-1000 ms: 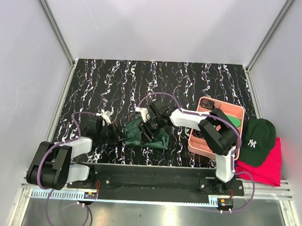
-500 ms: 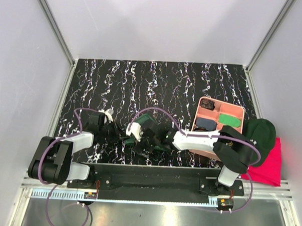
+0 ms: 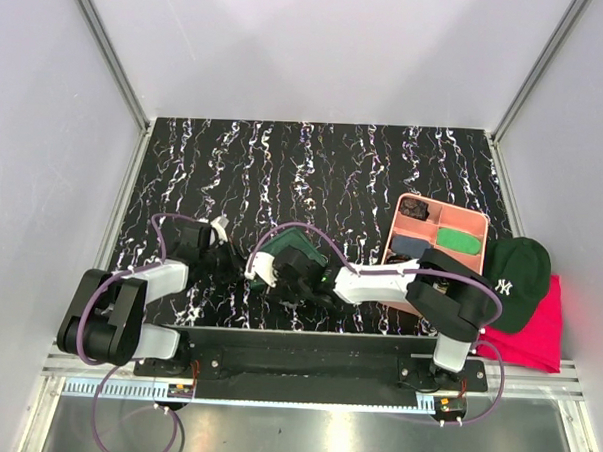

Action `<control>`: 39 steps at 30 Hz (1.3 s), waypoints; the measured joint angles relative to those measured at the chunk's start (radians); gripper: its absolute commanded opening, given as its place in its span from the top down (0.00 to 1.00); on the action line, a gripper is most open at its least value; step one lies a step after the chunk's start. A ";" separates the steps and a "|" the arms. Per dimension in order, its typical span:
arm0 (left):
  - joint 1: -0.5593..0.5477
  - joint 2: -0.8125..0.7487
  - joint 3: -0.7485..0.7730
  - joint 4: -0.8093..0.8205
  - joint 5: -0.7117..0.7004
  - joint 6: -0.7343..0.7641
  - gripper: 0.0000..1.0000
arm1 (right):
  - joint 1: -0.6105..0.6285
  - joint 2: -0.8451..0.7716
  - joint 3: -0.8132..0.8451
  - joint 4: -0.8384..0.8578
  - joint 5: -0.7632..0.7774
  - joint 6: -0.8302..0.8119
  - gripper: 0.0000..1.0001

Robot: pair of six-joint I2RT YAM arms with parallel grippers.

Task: Fold the napkin, place the utensils inside, and roll it up
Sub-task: Roll the napkin with the utensil

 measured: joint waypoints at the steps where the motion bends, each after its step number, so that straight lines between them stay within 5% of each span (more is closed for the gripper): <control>1: 0.000 0.000 0.001 -0.002 0.000 0.002 1.00 | 0.000 0.010 0.012 -0.007 -0.003 0.005 0.52; 5: -0.002 0.003 0.005 -0.005 0.001 0.006 0.76 | -0.002 0.034 0.043 -0.032 -0.008 0.018 0.63; 7: -0.002 0.000 0.008 -0.013 -0.010 0.009 0.52 | -0.006 0.039 0.052 -0.047 -0.031 0.033 0.67; 10: -0.003 -0.046 0.010 -0.031 -0.035 0.005 0.36 | -0.030 0.040 0.056 -0.057 -0.097 0.059 0.69; 24: -0.006 -0.327 -0.099 -0.075 -0.154 0.014 0.36 | -0.216 0.108 0.086 -0.058 -0.623 0.188 0.73; 39: -0.006 -0.272 -0.144 0.052 -0.114 0.039 0.36 | -0.330 0.277 0.175 -0.095 -1.016 0.303 0.73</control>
